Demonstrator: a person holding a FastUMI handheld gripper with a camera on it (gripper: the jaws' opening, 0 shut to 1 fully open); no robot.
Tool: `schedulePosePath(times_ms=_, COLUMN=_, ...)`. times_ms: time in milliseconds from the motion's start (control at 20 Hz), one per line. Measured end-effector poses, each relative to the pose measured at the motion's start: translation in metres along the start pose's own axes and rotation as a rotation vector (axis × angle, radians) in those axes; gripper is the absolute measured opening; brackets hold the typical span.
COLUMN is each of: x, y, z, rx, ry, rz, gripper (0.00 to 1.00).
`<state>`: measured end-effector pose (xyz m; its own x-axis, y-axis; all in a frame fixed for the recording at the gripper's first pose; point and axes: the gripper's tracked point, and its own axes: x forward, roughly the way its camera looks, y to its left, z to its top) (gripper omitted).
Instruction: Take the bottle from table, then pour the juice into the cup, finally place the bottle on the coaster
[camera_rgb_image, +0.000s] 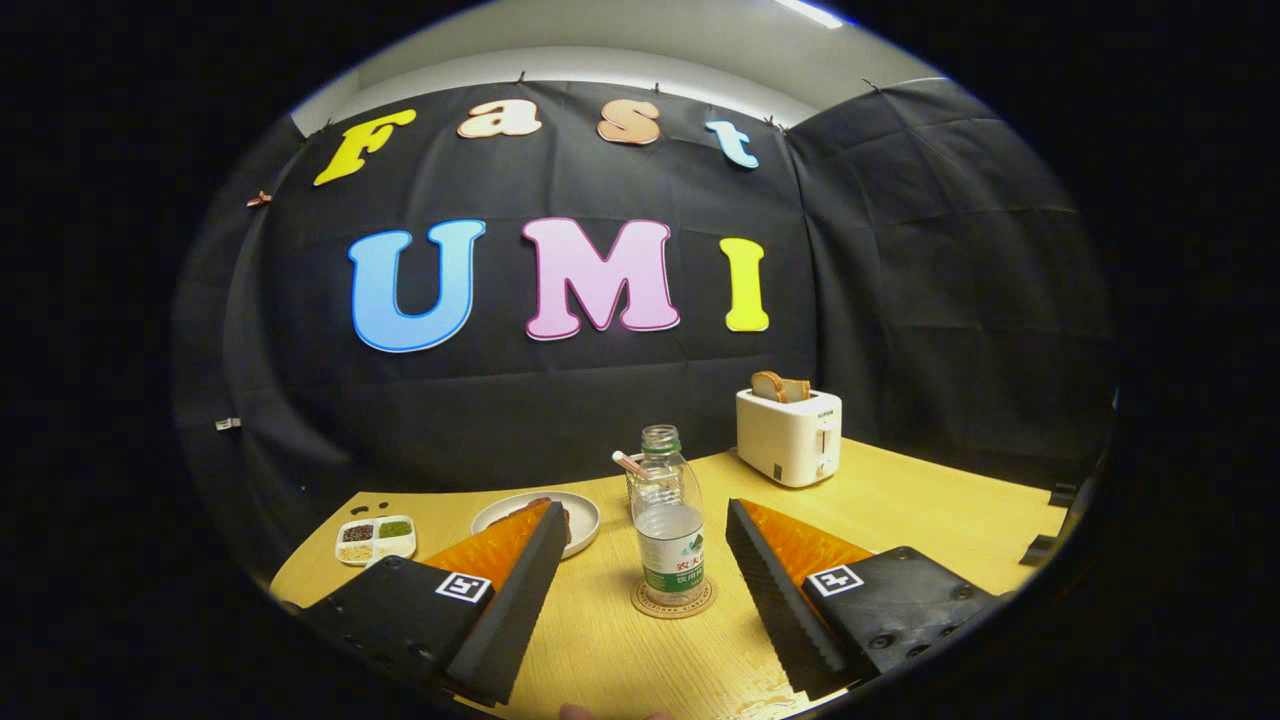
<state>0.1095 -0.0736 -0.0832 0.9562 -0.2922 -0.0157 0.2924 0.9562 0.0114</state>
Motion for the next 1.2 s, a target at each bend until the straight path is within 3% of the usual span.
schedulePosePath(times_ms=600, x=-0.072, y=-0.007, z=0.087, rx=0.043, ry=-0.032, rz=0.120, gripper=0.98)
schedulePosePath(times_ms=1200, x=-0.101, y=-0.037, z=0.120, rx=0.045, ry=-0.013, rz=0.295, gripper=0.98)
